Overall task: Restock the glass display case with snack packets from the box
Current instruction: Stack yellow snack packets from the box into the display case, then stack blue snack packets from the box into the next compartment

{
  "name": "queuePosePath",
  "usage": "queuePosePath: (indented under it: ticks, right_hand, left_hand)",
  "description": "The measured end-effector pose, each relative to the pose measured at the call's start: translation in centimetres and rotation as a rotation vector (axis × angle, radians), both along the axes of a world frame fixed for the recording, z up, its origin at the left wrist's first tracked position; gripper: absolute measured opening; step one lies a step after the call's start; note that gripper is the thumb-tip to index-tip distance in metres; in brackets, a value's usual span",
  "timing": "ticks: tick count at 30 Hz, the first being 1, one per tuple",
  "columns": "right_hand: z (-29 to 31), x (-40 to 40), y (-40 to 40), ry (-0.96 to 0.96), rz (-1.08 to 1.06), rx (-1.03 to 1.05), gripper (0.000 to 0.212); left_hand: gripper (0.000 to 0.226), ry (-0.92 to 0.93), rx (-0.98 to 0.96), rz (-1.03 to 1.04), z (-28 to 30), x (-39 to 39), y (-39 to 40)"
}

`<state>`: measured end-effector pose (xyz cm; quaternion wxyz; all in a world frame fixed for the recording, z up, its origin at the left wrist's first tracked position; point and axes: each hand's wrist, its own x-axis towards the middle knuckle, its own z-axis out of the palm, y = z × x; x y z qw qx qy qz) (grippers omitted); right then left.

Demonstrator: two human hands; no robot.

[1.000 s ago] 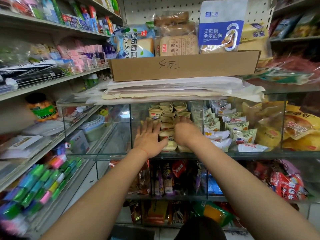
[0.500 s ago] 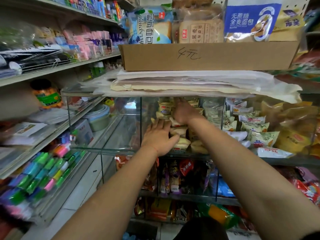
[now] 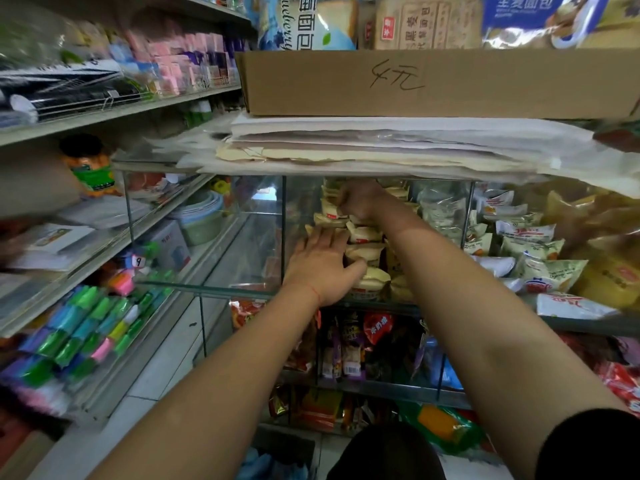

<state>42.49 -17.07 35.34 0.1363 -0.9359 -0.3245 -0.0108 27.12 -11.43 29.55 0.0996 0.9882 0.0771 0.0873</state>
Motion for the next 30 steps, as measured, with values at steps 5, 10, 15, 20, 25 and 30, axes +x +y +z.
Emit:
queuePosePath:
  ticks: [5, 10, 15, 20, 25, 30]
  right_hand:
    - [-0.5, 0.2, 1.5, -0.066, -0.015, -0.122, 0.025]
    - [-0.6, -0.2, 3.1, -0.118, -0.035, -0.095, 0.028]
    - [-0.2, -0.1, 2.2, -0.036, -0.008, -0.106, 0.038]
    - [-1.7, -1.6, 0.4, -0.072, 0.064, 0.062, 0.042]
    - [-1.6, -6.6, -1.9, -0.157, -0.001, 0.429, 0.032]
    - [-3.6, -15.9, -2.0, -0.501, 0.119, 0.714, 0.018]
  left_hand:
    - [0.071, 0.061, 0.021, -0.011, -0.1, 0.3, 0.1]
    - [0.074, 0.107, 0.033, -0.002, 0.0, 0.8, 0.4]
    - [0.078, 0.165, -0.014, 0.018, -0.1, 1.8, 1.0]
    - [0.079, 0.168, 0.001, 0.034, 0.2, 2.3, 1.3]
    - [0.061, -0.171, 0.001, -0.121, 1.6, -1.1, 0.5]
    - [0.028, -0.731, 0.040, 0.011, -0.9, -10.5, 4.9]
